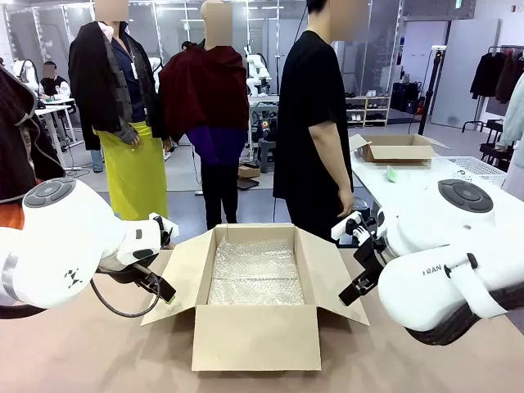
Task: Pack the glasses set securely to prepare it for shipping.
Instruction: Place the Glasses case inside the Package Box.
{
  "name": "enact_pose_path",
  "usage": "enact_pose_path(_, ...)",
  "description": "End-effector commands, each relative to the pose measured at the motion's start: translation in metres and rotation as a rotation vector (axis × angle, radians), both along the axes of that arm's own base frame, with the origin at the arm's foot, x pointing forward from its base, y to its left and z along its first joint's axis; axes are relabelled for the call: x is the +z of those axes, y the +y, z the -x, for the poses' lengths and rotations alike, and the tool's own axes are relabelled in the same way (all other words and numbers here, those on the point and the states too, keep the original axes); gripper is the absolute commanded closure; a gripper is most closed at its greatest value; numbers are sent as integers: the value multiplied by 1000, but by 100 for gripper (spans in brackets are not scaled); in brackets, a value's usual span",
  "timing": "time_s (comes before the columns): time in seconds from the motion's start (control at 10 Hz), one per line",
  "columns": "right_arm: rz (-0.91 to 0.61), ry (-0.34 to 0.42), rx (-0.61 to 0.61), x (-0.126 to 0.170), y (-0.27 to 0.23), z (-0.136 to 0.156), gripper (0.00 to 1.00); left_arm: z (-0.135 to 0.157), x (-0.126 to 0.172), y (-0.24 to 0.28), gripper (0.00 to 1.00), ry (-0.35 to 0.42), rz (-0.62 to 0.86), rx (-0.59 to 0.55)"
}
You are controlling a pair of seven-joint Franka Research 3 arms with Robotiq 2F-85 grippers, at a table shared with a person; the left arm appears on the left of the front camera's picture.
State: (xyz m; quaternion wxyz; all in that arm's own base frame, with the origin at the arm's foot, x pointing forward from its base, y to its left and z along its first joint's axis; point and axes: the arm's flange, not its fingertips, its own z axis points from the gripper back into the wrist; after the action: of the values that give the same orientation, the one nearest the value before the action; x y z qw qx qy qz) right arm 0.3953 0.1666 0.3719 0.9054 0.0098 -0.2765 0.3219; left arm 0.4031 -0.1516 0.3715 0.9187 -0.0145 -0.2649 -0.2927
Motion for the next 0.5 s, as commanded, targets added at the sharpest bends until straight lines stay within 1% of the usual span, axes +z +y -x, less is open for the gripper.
enact_pose_path(0.0, 0, 0, 0, 0, 0, 0, 0, 0, 0, 0, 0, 0, 0, 1)
enact_pose_path(0.1, -16, 2, -39, 13, -9, -9, 0, 0, 0, 0, 0, 0, 0, 0)
enact_pose_path(0.2, -22, 23, -72, 27, -17, -18, 0, 10, 27, 0, 0, -32, -12, -29)
enact_pose_path(0.3, 12, 39, -121, 39, -30, -31, 0, 22, 56, 3, 0, -14, -1, -96)
enact_pose_path(0.4, -8, 68, -147, 51, -41, -42, 0, 32, 81, 7, 0, -10, 5, -137)
